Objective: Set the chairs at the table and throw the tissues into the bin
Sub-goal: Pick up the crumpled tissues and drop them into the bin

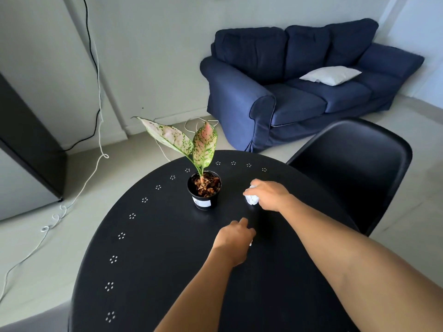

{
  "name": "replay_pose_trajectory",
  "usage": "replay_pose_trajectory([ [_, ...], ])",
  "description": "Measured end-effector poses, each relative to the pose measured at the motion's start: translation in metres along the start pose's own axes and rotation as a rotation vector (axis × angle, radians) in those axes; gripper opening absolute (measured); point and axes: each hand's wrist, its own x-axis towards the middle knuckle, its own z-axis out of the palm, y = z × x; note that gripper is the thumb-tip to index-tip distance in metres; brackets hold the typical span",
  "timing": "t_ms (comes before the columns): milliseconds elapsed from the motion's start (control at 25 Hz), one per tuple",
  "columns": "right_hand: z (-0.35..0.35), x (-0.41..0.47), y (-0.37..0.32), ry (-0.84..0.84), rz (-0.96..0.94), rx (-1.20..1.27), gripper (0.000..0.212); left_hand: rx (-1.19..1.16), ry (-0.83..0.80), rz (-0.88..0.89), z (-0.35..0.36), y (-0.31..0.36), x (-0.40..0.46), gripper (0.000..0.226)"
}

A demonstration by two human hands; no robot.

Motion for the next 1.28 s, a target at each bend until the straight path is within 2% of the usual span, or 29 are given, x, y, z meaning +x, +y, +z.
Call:
replay_pose_trajectory([
  [120,0.002,-0.019,0.001,0.062,0.036,0.02,0.038,0.01,0.003,0.012,-0.002,0.009,-0.006,0.038],
  [280,0.005,-0.078,0.016,0.112,0.099,0.045,0.035,0.013,0.012,0.02,-0.007,0.032,-0.021,0.038],
  [440,0.03,-0.185,0.043,0.188,0.235,0.097,0.031,0.017,0.052,0.09,-0.01,0.088,-0.05,0.038],
  [640,0.104,-0.332,0.059,0.22,0.438,0.237,0.032,-0.005,0.129,0.236,0.004,0.194,-0.092,0.04],
  [840,0.202,-0.455,0.038,0.162,0.549,0.359,0.034,0.062,0.047,0.362,0.063,0.287,-0.142,0.036],
  [960,0.257,-0.487,0.017,0.138,0.592,0.438,0.035,0.081,-0.044,0.403,0.112,0.313,-0.162,0.038],
  [1120,0.331,-0.48,-0.01,0.085,0.652,0.58,0.039,0.008,-0.154,0.379,0.183,0.317,-0.168,0.048],
  [1280,0.408,-0.451,-0.028,0.029,0.696,0.731,0.05,-0.054,-0.225,0.319,0.261,0.303,-0.152,0.037],
])
